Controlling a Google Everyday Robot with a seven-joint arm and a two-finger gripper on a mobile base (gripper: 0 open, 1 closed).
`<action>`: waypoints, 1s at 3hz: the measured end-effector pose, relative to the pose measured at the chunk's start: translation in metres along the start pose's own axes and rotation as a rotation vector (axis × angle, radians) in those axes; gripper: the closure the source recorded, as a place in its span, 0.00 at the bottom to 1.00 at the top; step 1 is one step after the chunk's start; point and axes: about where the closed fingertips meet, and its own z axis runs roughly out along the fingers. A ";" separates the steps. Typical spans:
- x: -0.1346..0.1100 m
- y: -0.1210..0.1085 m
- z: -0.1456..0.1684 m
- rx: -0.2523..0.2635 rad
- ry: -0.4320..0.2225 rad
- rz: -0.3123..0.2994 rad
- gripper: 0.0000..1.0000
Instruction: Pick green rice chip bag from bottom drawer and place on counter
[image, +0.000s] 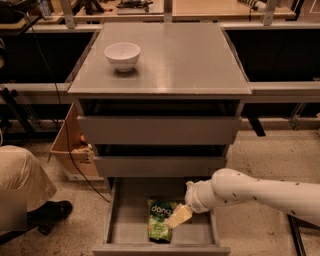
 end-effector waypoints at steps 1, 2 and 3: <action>0.025 -0.011 0.042 0.008 -0.059 0.006 0.00; 0.054 -0.023 0.086 -0.010 -0.100 -0.010 0.00; 0.079 -0.034 0.144 -0.052 -0.130 0.034 0.00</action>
Offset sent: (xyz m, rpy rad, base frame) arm 0.0211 -0.0002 -0.1702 0.1400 -0.0707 0.0166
